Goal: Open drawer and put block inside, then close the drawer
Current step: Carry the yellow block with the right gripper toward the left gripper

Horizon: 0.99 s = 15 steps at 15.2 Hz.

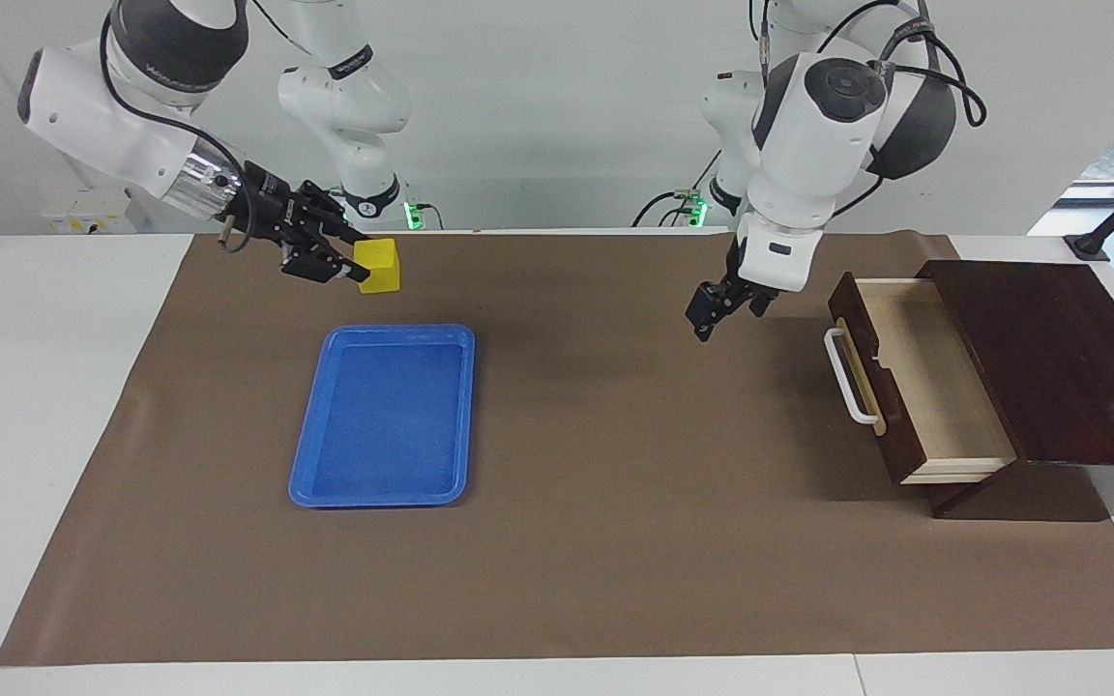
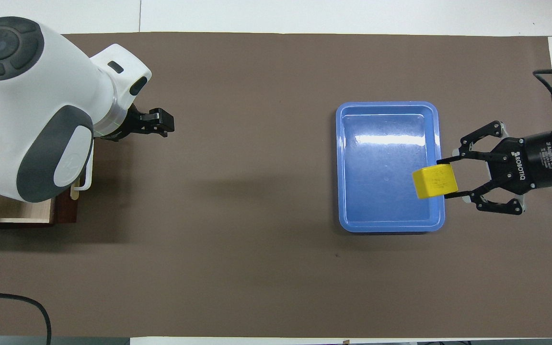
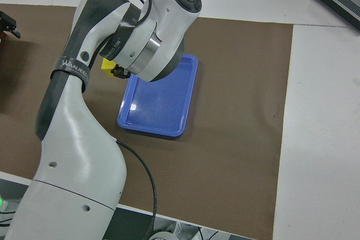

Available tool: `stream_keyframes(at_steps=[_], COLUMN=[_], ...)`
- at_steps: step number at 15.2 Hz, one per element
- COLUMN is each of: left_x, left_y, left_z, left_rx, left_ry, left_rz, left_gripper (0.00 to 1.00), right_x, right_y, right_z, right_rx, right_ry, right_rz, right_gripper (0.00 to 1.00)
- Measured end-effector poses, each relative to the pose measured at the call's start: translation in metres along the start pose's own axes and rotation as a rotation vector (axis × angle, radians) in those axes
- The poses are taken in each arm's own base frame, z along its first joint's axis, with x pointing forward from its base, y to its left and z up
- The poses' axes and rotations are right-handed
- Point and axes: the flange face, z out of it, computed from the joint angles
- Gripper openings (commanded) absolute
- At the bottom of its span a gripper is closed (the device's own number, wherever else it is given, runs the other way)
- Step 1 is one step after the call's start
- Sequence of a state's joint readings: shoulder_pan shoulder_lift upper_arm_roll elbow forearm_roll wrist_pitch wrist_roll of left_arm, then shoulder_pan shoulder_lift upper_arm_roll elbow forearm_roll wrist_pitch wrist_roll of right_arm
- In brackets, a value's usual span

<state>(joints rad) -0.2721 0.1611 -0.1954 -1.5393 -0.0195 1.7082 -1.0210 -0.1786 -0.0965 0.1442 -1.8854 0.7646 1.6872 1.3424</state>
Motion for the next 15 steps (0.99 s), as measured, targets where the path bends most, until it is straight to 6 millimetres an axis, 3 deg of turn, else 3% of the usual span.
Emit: stream_keyframes(at_steps=[3,5,10,15], left_x=[-0.034,-0.046,-0.054,-0.078], left_y=[0.018,0.025,0.032,0.046], left_z=[0.001,0.002,-0.007,-0.013], left_rx=[0.013,0.015,-0.005,-0.027], left_ry=[-0.006,-0.006,-0.003,-0.006], left_rz=[-0.278,-0.447,-0.800,-0.880], left_gripper=[1.00,1.00,1.00,1.00], right_x=[-0.048,-0.069,-0.094,-0.118], right_y=[-0.007,-0.009,-0.022,-0.029], right_z=[0.040,0.063,0.126,0.194], right_rx=[0.023,0.023,0.046,0.074], right_ry=[-0.021,-0.043,-0.052,-0.067], right_rz=[0.033,0.043,0.048,0.061], right_gripper=[0.00,0.00,0.00,0.00])
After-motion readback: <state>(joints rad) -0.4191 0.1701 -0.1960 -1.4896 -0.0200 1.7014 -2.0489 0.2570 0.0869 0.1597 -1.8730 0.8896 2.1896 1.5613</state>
